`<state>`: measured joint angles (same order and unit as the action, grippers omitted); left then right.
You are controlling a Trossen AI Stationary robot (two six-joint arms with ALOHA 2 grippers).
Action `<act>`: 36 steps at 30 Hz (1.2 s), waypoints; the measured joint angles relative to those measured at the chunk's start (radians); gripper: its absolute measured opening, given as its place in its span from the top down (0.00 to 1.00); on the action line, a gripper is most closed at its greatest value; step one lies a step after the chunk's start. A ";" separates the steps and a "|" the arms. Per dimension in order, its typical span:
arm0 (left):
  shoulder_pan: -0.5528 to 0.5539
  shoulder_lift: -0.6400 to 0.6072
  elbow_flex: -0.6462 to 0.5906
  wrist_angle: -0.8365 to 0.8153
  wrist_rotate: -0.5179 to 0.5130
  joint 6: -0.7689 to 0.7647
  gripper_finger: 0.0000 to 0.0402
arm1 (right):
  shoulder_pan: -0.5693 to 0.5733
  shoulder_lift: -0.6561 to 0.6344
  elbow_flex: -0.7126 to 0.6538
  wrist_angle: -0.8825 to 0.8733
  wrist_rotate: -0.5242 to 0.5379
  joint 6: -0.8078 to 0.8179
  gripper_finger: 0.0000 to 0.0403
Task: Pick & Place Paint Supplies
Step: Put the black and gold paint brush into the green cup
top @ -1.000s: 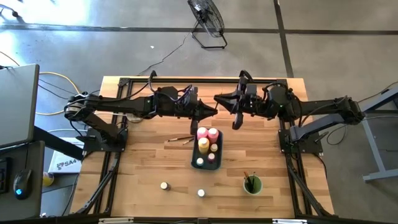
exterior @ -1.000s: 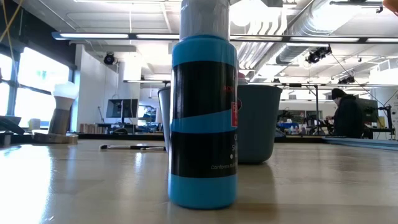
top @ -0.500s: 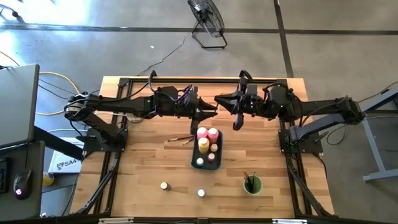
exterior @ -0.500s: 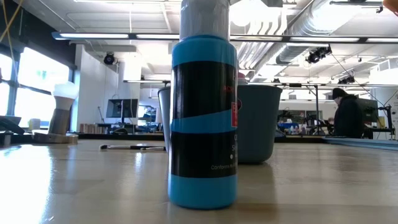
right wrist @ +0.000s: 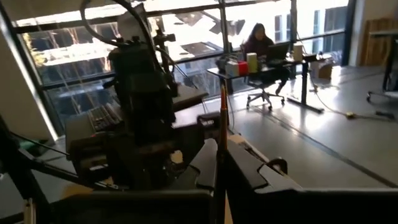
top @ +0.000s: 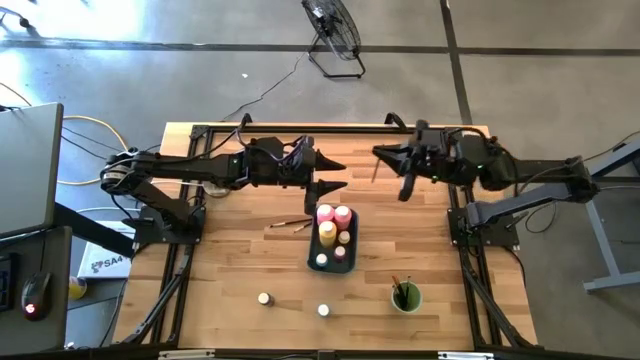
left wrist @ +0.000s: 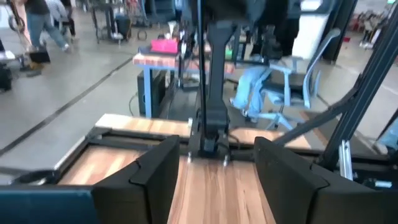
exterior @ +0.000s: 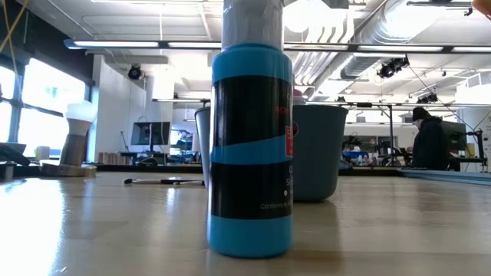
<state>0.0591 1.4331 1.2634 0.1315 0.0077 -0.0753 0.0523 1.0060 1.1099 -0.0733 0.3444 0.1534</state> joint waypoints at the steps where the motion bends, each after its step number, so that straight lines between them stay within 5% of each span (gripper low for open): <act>1: 0.000 -0.002 0.001 0.005 0.000 0.000 0.49 | 0.003 -0.019 0.000 -0.034 0.011 0.019 0.99; 7: 0.000 -0.006 0.001 -0.016 0.000 -0.002 0.49 | 0.084 -0.105 0.000 -0.139 0.123 0.104 0.99; 16: 0.000 -0.006 0.001 -0.085 0.000 -0.041 0.49 | 0.369 -0.129 0.001 -0.206 0.540 0.160 0.99; 27: 0.000 -0.006 0.001 -0.086 0.003 -0.045 0.49 | 0.713 -0.014 0.001 -0.227 0.975 0.333 0.99; 36: -0.001 -0.005 0.001 -0.084 0.035 -0.061 0.49 | 0.933 0.089 0.001 -0.221 1.119 0.430 0.99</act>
<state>0.0586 1.4277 1.2640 0.0471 0.0424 -0.1364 0.9853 1.0946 1.1108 -0.2946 1.4637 0.5838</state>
